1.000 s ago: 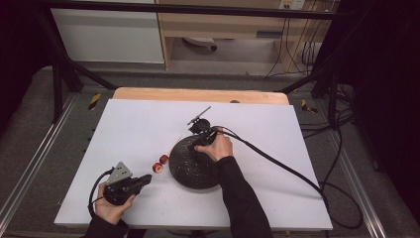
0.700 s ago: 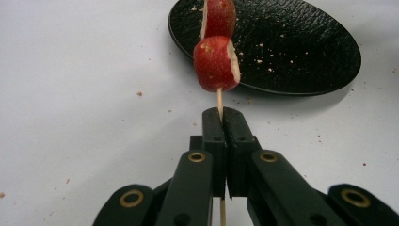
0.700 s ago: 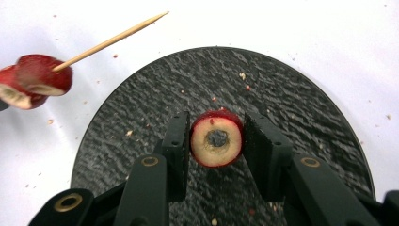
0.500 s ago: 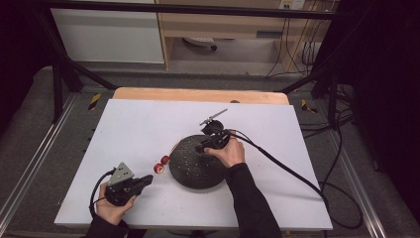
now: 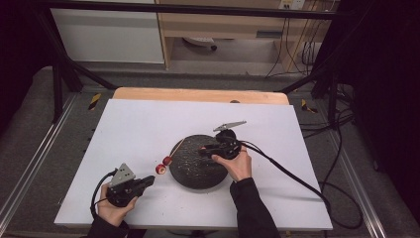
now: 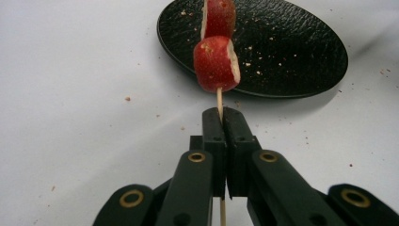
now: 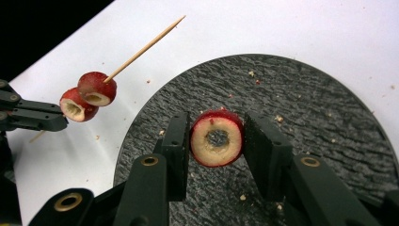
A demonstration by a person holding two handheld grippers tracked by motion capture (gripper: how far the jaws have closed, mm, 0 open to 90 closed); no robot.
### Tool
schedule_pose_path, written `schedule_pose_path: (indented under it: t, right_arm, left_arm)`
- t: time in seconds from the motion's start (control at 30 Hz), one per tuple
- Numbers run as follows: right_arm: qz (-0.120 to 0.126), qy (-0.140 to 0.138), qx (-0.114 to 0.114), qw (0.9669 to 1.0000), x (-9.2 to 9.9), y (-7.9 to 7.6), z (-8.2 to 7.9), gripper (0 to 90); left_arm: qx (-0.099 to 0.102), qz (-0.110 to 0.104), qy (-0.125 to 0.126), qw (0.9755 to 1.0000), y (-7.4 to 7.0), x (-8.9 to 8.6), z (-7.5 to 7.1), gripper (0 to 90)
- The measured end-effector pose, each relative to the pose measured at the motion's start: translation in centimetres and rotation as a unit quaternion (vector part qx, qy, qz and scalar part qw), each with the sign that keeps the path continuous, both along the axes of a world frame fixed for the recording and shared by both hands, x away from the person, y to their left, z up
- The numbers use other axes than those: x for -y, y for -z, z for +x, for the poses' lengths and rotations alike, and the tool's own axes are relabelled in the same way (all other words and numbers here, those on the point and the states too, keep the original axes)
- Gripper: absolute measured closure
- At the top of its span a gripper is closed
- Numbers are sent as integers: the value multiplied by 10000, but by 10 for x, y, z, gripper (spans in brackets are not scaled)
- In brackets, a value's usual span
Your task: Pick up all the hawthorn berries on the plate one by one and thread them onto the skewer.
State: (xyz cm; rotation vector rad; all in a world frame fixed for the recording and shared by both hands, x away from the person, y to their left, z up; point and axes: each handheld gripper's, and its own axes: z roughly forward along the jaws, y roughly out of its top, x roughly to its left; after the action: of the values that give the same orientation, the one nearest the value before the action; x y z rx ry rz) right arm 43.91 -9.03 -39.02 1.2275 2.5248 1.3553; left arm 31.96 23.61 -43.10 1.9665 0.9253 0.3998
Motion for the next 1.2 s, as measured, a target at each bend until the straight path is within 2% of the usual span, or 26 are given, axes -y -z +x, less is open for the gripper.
schedule_pose_path:
  t: [0.1, 0.2, 0.33, 0.53, 0.73, 0.93, 1.2]
  right_arm:
    - [363, 110, 12, 9993, 5, 4, -5, 630]
    - [582, 214, 52, 9981, 8, 7, -10, 629]
    - [1003, 322, 78, 9944, 12, 13, -17, 630]
    - [1410, 552, 145, 9884, 16, 23, -25, 630]
    - [1622, 717, 206, 9839, 14, 27, -31, 630]
    - [1963, 899, 295, 9760, 11, 30, -36, 630]
    - [2279, 1095, 340, 9669, 5, 36, -40, 631]
  left_arm:
    - [1, 5, 14, 10000, 0, 2, -1, 882]
    - [1, 26, 34, 10000, 1, 3, -1, 882]
    - [1, 27, 48, 10000, 1, 4, -1, 882]
    - [-8, 33, 73, 10000, 2, 6, -2, 882]
    - [3, 13, 87, 10000, 1, 8, -3, 882]
    - [3, -19, 80, 10000, 2, 11, -4, 882]
    - [19, -72, 71, 9999, 3, 15, -5, 882]
